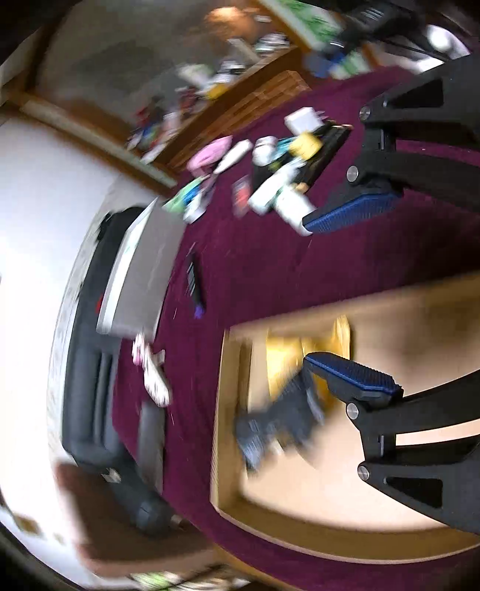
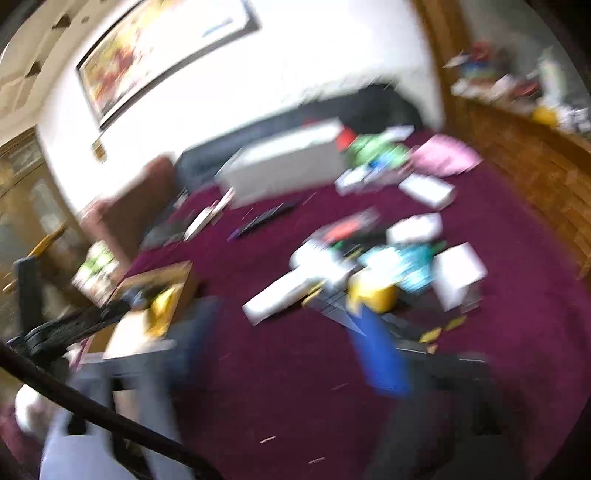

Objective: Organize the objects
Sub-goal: 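Open both grippers to drop the black bag and yellow pack into the tray, then grasp the white bottle with the left gripper while the right gripper reaches a black marker, then lift the white bottle with the left gripper while the right gripper grasps the black marker, then lower the bottle and marker into the tray and open both grippers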

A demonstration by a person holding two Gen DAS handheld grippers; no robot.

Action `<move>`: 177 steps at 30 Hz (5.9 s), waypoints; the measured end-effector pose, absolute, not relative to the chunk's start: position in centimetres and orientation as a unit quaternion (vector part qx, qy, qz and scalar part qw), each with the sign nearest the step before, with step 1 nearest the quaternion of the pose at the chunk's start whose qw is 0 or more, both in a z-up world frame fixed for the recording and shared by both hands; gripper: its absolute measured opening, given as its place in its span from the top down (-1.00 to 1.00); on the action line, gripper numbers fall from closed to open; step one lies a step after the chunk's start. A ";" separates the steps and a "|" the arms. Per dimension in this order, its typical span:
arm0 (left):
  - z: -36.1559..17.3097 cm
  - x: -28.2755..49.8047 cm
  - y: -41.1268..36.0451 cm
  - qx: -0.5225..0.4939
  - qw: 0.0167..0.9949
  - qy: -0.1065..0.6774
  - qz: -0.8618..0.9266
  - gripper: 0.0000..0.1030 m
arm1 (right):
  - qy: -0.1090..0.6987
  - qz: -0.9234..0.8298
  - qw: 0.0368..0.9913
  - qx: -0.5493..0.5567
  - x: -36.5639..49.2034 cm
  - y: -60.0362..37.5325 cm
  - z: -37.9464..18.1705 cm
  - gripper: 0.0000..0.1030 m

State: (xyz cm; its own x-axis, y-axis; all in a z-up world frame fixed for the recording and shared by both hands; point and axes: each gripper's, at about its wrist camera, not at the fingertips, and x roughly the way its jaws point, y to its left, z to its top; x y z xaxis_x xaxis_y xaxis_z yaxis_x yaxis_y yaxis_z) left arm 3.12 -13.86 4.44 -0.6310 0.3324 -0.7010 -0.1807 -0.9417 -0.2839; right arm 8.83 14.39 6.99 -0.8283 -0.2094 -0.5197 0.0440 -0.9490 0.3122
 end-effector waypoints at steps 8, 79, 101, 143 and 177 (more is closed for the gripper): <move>2.4 0.2 -2.7 -0.413 0.178 0.042 0.892 -0.18 | -0.211 -0.920 0.023 0.330 3.7 20.9 3.0 -0.86; -2.0 9.0 -3.7 -0.458 0.164 -0.026 0.873 0.31 | 0.044 -0.873 0.079 0.479 2.8 10.6 -1.9 0.31; 4.2 14.6 -10.4 -0.380 0.188 -0.114 0.899 0.43 | -0.062 -0.874 0.186 0.446 8.8 9.1 4.4 0.75; -0.5 0.1 -32.3 -0.435 -0.023 -0.188 0.880 0.43 | -0.195 -0.739 0.336 0.549 -5.1 -14.9 -1.4 0.74; 6.3 9.3 -30.9 -0.319 0.030 -0.280 0.905 0.06 | -0.006 -0.954 0.194 0.229 7.9 -3.1 12.1 -0.75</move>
State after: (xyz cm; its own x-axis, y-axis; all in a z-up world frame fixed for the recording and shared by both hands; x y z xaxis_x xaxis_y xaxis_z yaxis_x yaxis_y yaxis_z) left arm 9.34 -30.92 6.28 -0.7946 0.2331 -0.5606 0.1241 -0.8415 -0.5258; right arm 7.93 -3.09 12.11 -0.8191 -0.3737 -0.4352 0.3681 -0.9243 0.1008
